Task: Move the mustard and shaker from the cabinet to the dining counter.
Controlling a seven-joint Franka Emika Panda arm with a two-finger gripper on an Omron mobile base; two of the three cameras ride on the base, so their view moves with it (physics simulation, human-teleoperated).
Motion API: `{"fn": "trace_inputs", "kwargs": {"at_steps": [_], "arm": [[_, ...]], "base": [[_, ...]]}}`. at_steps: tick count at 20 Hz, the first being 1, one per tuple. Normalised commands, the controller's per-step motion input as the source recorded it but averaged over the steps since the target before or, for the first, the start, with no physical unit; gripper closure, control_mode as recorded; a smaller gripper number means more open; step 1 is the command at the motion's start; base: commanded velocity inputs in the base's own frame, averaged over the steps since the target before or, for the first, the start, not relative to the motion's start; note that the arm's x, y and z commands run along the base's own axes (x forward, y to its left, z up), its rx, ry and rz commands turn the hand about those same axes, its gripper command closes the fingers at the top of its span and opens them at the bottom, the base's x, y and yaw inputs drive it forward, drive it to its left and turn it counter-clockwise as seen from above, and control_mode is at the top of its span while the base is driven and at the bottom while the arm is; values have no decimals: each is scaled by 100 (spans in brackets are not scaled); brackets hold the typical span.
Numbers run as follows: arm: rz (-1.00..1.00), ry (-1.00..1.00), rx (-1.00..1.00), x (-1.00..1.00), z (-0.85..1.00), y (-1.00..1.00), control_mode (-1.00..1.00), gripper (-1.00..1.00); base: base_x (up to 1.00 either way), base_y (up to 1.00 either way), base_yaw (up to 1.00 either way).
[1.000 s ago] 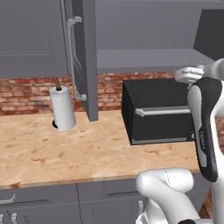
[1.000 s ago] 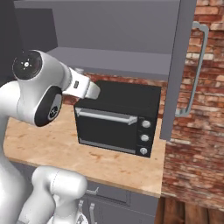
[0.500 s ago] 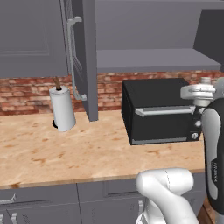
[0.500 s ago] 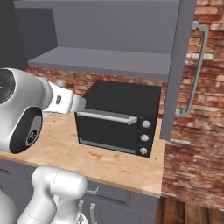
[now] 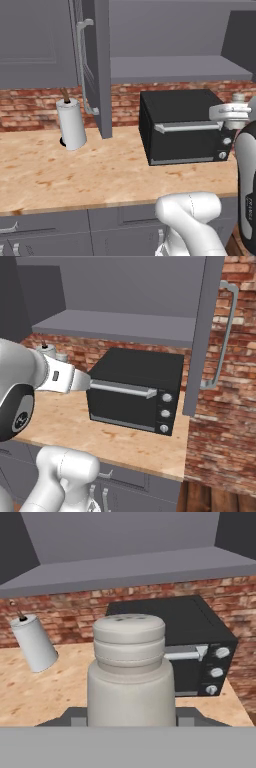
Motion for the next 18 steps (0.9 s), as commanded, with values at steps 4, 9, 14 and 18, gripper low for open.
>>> {"fn": "trace_inputs", "kwargs": {"at_steps": [4, 9, 14, 18], "arm": [[0, 0, 0, 0, 0, 0, 100, 100], [0, 0, 0, 0, 0, 0, 100, 100], [0, 0, 0, 0, 0, 0, 100, 100], [0, 0, 0, 0, 0, 0, 100, 100]], "base": [[-6, 0, 0], [-52, 9, 1], [-76, 11, 2], [-84, 11, 6]]}}
